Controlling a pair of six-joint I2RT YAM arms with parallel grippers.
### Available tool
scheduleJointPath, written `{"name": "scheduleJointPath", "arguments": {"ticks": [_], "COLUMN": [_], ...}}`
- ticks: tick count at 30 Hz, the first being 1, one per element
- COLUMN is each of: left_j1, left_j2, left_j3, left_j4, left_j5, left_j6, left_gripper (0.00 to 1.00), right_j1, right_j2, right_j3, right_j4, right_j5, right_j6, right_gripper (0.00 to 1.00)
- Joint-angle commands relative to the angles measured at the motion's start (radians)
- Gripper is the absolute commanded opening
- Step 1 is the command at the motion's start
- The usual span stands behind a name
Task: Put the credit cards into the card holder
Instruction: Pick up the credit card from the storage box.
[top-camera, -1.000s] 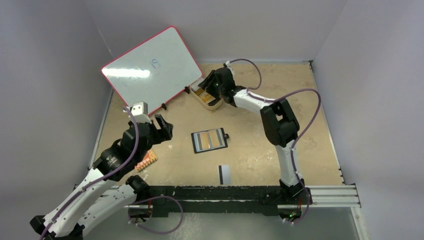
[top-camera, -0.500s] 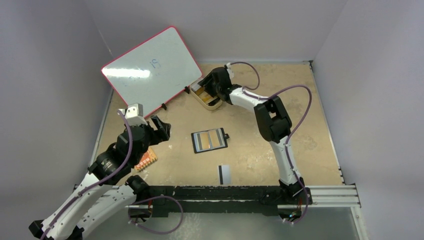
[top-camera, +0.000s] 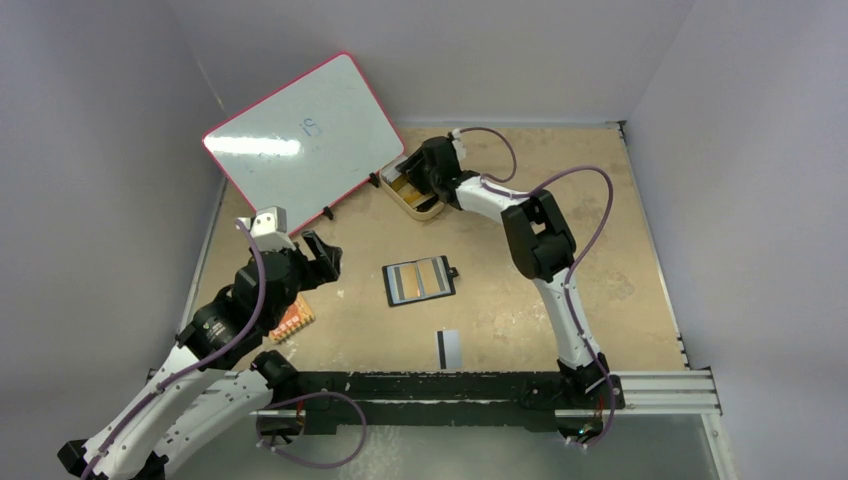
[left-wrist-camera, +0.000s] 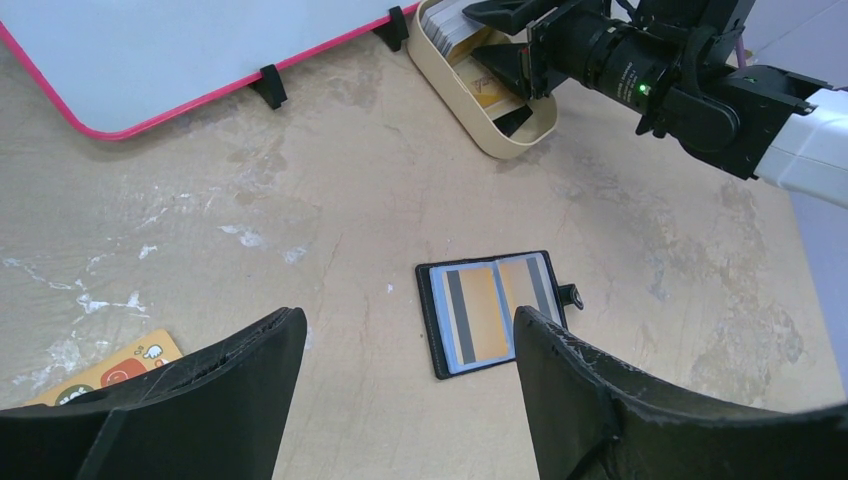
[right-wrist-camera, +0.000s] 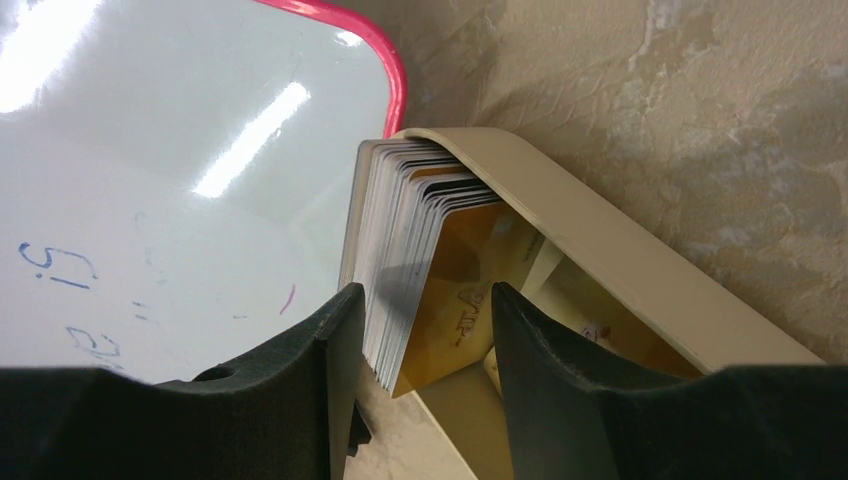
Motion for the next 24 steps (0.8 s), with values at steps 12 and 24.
{"name": "scheduleJointPath", "arguments": {"ticks": [12, 24], "left_j1": [0.001, 0.001], "left_j2": [0.0, -0.003], "left_j3": [-0.008, -0.008], "left_j4": [0.034, 0.033], "left_j5": [-0.004, -0.002], "left_j6": [0.016, 0.015], "left_gripper": [0.76, 0.76], "right_j1": [-0.013, -0.013], "right_j2": [-0.034, -0.061], "right_j3": [0.057, 0.032], "right_j4": [0.096, 0.095], "right_j5": [0.009, 0.02], "right_j6": [0.001, 0.003], "right_gripper": [0.4, 0.25]}}
